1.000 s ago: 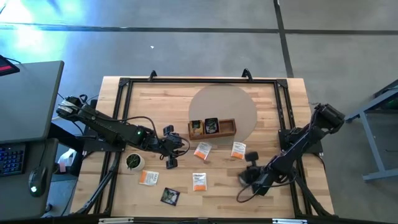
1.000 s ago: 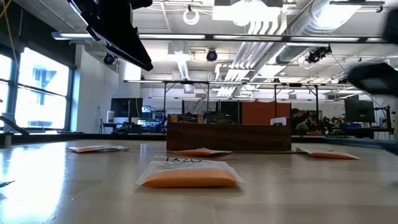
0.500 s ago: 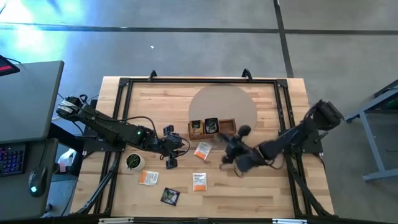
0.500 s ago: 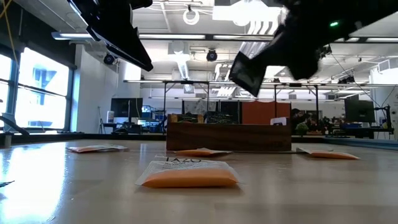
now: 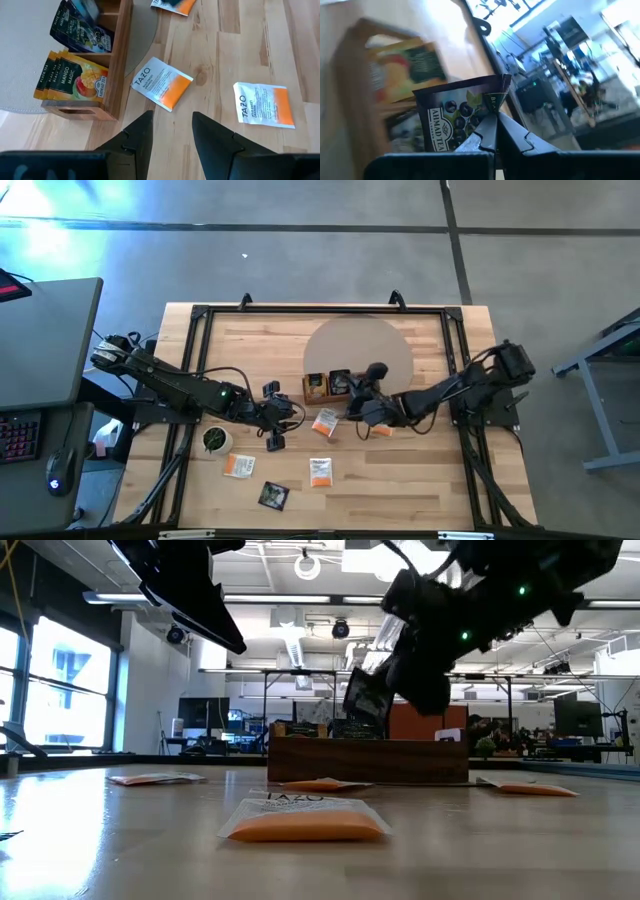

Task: Pick & Place Tea
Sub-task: Put the violet tea bag into the middle section of the wooden organizer

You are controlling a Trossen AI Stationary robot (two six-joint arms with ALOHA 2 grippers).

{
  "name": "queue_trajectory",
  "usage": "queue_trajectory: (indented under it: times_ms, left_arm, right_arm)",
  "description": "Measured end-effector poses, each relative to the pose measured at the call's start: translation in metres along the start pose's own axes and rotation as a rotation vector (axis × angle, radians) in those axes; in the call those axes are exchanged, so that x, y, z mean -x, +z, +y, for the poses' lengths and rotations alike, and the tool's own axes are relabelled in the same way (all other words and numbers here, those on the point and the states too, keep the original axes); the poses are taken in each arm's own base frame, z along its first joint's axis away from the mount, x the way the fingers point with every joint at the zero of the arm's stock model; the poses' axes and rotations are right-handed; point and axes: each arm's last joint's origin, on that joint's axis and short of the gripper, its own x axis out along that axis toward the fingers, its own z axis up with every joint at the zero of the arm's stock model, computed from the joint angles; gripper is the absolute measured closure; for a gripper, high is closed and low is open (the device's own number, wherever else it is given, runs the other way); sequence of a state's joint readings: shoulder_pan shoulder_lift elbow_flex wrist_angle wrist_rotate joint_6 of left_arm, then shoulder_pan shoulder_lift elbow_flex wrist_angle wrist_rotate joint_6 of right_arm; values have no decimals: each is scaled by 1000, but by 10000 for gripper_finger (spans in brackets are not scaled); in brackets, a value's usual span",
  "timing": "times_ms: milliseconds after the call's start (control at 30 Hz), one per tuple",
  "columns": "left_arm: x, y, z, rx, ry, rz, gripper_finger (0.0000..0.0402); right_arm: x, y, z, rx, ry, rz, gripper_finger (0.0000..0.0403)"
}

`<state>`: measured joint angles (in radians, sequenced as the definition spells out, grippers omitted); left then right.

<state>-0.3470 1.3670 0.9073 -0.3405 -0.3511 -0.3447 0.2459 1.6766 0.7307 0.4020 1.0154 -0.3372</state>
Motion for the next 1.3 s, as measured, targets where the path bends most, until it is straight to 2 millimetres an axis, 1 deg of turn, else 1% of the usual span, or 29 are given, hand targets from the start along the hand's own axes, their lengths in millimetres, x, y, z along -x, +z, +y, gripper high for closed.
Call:
queue_trajectory:
  times_ms: [133, 200, 300, 433, 533, 700, 833, 933, 1033, 1133, 1233, 1300]
  left_arm:
    - [0, 0, 0, 1, 0, 0, 266]
    - [0, 0, 0, 0, 0, 0, 266]
    - [0, 0, 0, 0, 0, 0, 266]
    - [0, 0, 0, 0, 0, 0, 266]
    - [0, 0, 0, 0, 0, 0, 266]
    - [0, 0, 0, 0, -1, 0, 266]
    - [0, 0, 0, 0, -1, 0, 266]
    - [0, 0, 0, 0, -1, 2, 266]
    - [0, -1, -1, 0, -48, 20, 266]
    - [0, -2, -4, 4, -158, 60, 266]
    - [1, -3, -8, 21, -277, 106, 266]
    - [-3, -5, -11, 20, -334, 142, 266]
  right_arm:
    - [-9, -9, 18, 116, -13, 18, 402]
    - [-11, -14, 23, 137, -24, 35, 401]
    - [-14, -18, 27, 142, -18, 46, 402]
    - [-16, -18, 28, 160, 26, 32, 398]
    - [-20, -19, 27, 155, 61, 28, 383]
    - [-27, -21, 22, 109, 45, 50, 347]
    - [-28, -21, 21, 121, 48, 49, 317]
    - [-25, -16, 22, 115, 7, 28, 297]
    - [-16, -6, 24, 41, -17, -36, 284]
    - [-7, 7, 26, -35, 48, -157, 278]
    - [1, 18, 27, -34, 111, -283, 278]
    - [5, 23, 26, -39, 119, -339, 280]
